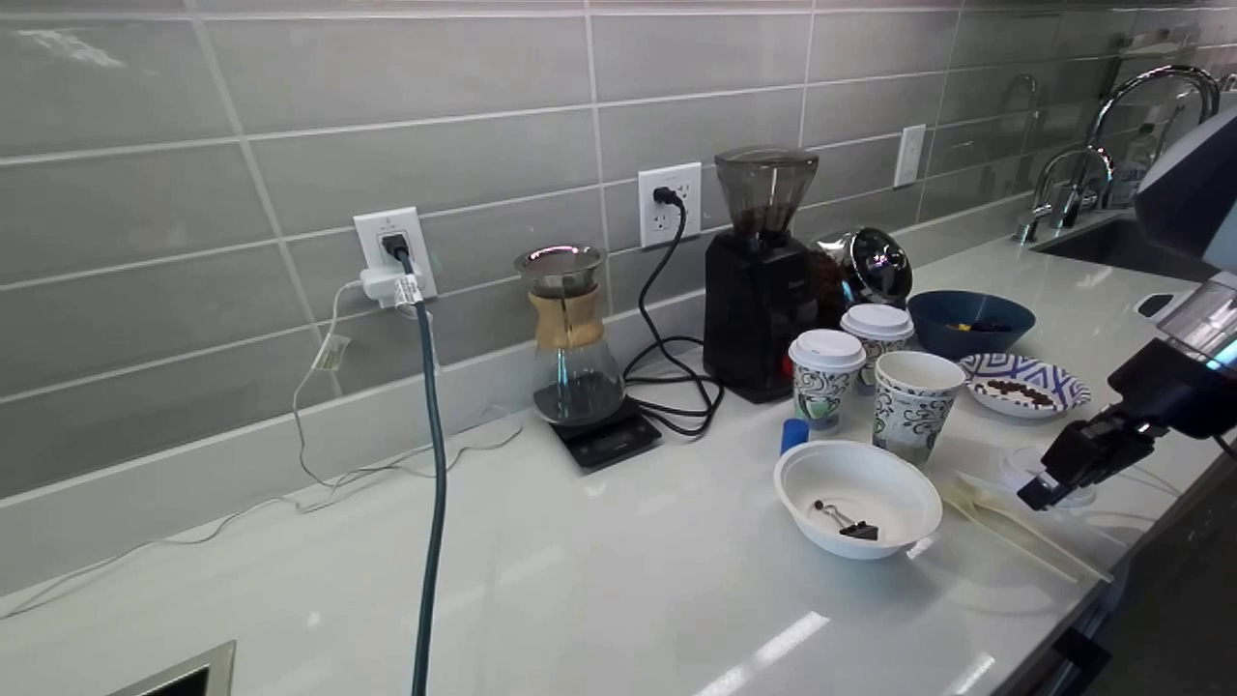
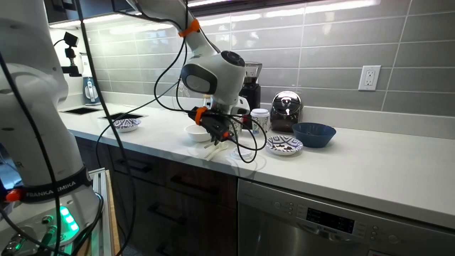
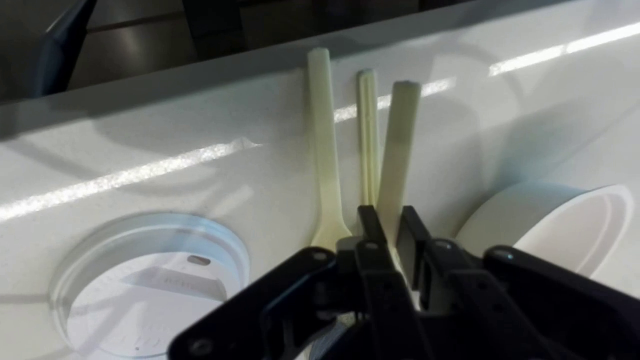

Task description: Put the plastic fork on the counter

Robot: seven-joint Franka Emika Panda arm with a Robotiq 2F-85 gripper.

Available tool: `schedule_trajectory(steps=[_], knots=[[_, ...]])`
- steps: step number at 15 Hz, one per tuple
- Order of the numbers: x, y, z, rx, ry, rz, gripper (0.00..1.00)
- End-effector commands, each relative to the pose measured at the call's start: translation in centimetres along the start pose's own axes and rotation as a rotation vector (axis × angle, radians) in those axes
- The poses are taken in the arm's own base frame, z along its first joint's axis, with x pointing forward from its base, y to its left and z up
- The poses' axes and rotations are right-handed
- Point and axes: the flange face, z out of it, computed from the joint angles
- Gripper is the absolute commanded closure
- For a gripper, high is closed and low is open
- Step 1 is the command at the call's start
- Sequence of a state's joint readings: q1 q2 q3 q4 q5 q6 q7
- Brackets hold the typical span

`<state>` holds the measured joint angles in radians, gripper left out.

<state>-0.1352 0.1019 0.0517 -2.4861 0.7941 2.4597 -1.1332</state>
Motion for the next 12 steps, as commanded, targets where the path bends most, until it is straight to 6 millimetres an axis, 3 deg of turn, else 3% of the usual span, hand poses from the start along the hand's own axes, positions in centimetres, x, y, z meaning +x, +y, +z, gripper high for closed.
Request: schedule_trajectory(steps=[1, 3, 7, 11, 12], knots=[[0.1, 0.0, 0.0, -0.006, 0.026, -0.008, 0.62], [0.2, 0.1, 0.1, -0.024, 0.028, -0.011, 0.56], [0.6, -0.2, -0.1, -0.055, 0.037, -0.025, 0.27], [0.9, -0.7, -2.3, -0.089, 0.061, -0.038, 0.0], [0.8, -0.6, -3.3, -0.117, 0.068, -0.027, 0.0]])
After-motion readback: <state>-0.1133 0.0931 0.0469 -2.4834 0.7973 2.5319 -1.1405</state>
